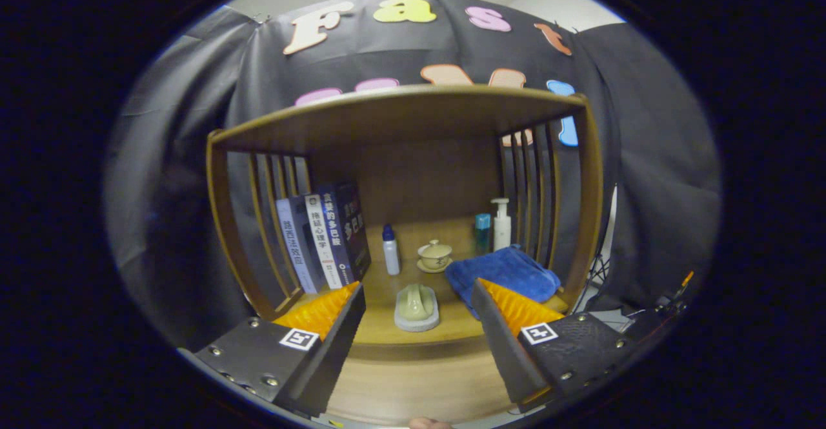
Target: Pull open the drawer, take out the items inside it, and place them on the countertop above the cabinet.
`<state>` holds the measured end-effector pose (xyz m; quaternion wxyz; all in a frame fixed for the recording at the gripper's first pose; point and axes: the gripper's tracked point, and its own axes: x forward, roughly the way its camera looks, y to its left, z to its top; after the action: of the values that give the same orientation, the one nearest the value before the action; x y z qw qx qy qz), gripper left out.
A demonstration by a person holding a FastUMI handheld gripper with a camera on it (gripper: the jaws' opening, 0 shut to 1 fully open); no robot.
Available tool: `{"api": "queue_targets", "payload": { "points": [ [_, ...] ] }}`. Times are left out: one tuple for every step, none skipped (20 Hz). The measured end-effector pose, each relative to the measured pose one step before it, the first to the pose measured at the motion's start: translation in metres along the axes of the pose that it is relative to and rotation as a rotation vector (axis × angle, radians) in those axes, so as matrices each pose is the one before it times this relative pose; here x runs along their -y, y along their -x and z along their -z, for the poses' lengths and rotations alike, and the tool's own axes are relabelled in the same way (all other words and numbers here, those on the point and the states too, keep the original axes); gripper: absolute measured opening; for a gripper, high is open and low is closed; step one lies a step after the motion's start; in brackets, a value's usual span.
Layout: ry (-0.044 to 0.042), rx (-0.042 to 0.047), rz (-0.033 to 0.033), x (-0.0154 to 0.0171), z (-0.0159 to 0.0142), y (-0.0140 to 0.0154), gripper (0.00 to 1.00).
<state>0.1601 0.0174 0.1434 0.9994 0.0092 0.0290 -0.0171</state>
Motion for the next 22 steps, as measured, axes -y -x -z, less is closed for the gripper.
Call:
{"api": "queue_targets", "payload": {
  "points": [
    [0.00805,0.02008,0.00309,-0.00028,-0.00432,0.01566,0.98],
    [0.00916,0.02115,-0.00498,-0.00322,-0.00224,0.01626,0.98],
    [0.01309,0.01808,-0.00636,-0.00107,-0.002,0.01523,0.98],
    [0.01026,0.02438,0.00503,0.00121,0.00055,0.01421,0.98],
    [0.00942,0.01549,0.00023,0.0007,0.00425,0.01297,0.98],
    [0.00557,0.00964,-0.00511,-0.00306,0.00693,0.0129,0.98],
    [0.00408,-0.00074,-0.00485,-0.00173,0.00965,0.01322,0.98],
    [0.00027,-0.00379,-0.00555,-0.00221,0.01194,0.01093,0.98],
    [0.00287,-0.01297,-0.01389,-0.00355,0.01382,0.00988,0.98],
    [0.00501,-0.01055,-0.00718,-0.00384,0.01394,0.00992,0.98],
    [0.00066,-0.00511,0.00069,-0.00083,0.01272,0.00803,0.98],
    [0.00023,-0.00275,-0.00101,-0.00095,0.01174,0.0082,0.98],
    [-0.00426,-0.00359,-0.00136,-0.00271,0.01297,0.00711,0.98],
    [-0.00407,-0.00071,-0.00903,-0.00438,0.01581,0.00308,0.98],
    [-0.00349,-0.0054,0.00376,-0.00175,0.01437,0.00478,0.98],
    [0.00782,-0.00227,0.00258,0.00076,0.01455,0.00321,0.98],
    [0.00773,-0.00671,0.01245,0.00126,0.01387,0.00271,0.98],
    [0.01081,-0.00885,0.0039,0.00088,0.01593,0.00052,0.98],
    [0.00396,-0.01818,0.00424,-0.00084,0.01548,0.00072,0.98],
    [0.00726,-0.01666,-0.00453,-0.00194,0.01695,-0.00077,0.98],
    [0.00217,-0.01776,-0.00091,-0.00019,0.01259,-0.00098,0.98],
    [-0.001,-0.01451,0.00279,0.00149,0.01138,-0.00147,0.98]
  ]
}}
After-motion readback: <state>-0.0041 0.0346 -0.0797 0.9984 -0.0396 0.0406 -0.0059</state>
